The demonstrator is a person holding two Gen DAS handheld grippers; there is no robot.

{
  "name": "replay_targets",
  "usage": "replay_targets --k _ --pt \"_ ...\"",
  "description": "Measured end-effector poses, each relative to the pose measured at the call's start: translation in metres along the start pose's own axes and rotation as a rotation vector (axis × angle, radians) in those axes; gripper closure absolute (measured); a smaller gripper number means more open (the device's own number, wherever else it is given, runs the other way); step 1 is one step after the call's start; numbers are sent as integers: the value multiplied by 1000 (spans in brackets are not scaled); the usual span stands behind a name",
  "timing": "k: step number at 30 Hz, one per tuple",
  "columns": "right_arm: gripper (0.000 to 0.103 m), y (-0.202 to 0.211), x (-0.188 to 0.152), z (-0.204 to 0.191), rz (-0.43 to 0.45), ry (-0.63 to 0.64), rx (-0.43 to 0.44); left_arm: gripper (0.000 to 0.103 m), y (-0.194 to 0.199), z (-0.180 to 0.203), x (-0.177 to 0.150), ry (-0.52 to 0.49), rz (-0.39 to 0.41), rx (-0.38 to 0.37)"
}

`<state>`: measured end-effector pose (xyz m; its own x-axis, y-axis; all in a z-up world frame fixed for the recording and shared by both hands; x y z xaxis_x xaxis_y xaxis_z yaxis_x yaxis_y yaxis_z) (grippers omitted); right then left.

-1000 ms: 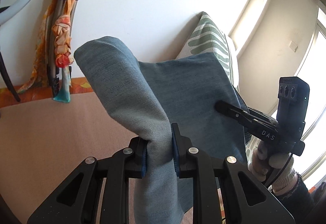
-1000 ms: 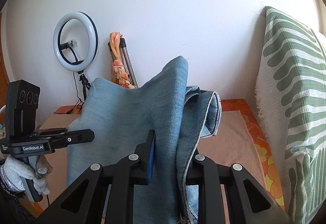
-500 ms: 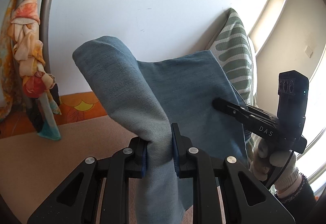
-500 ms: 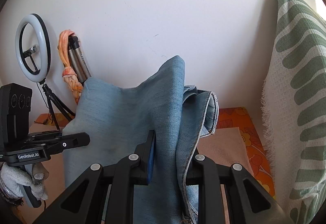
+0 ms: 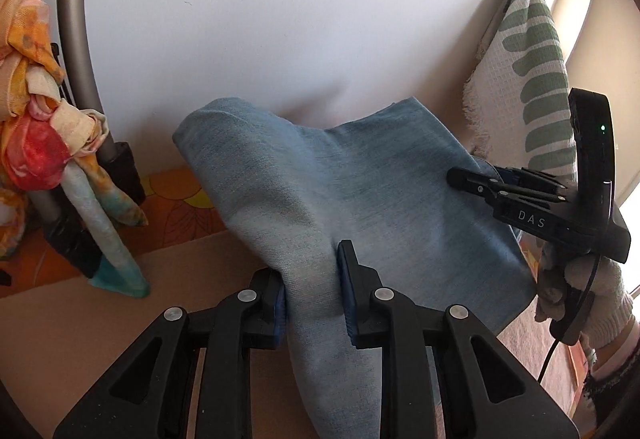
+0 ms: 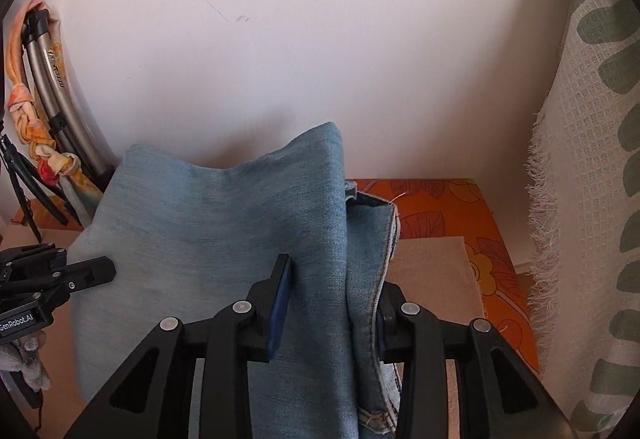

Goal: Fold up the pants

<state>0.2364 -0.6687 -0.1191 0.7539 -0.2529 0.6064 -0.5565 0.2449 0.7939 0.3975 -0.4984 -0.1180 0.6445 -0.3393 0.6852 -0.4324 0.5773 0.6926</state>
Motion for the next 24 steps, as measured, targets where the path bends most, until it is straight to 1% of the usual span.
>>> replay_targets --k 1,2,3,4,7,8,9,10,12,15,17,20,24 --pt "55 -1 0 4 -5 1 -32 76 0 0 -1 -11 -2 23" --pt "49 0 0 7 -9 -3 -55 76 1 -1 -3 -16 -5 40" --pt "39 3 -1 10 -3 -11 -74 76 3 -2 -4 -15 -5 42" --pt "36 7 -1 13 9 -19 -78 74 5 -2 -6 -15 -4 46" --pt "34 23 -4 15 28 -41 -65 69 13 -2 -8 -30 -4 73" --pt "34 27 -5 16 31 -43 -75 67 17 -3 -9 -28 0 78" --pt "33 32 -6 16 34 -45 -81 62 22 -3 -9 -25 9 79" --pt "32 36 -3 16 38 -48 -79 60 28 -4 -8 -23 21 78" --pt "28 47 -5 16 48 -56 -79 59 40 0 -7 -29 40 81" --pt "25 65 -7 9 58 -55 -81 50 60 8 -5 -48 62 84" --pt "24 75 -9 5 66 -57 -81 49 74 12 -8 -58 74 84" --pt "19 95 -12 -2 79 -55 -83 47 92 21 -10 -56 87 76" --pt "15 127 -17 -19 100 -20 -100 40 123 34 -12 -67 122 72"
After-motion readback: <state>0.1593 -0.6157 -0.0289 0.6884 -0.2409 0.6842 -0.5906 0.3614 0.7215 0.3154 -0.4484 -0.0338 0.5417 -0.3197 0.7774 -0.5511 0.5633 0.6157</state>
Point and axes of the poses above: each gripper's, at about its wrist camera, not at the fingertips, and y roughly against the way its jaws point, z to its right, x to its top, the point moved 6 cm from there along -y, roughly the way its jaws point, and after that the axes turned 2 degrees about z, right-handed, at the moved point
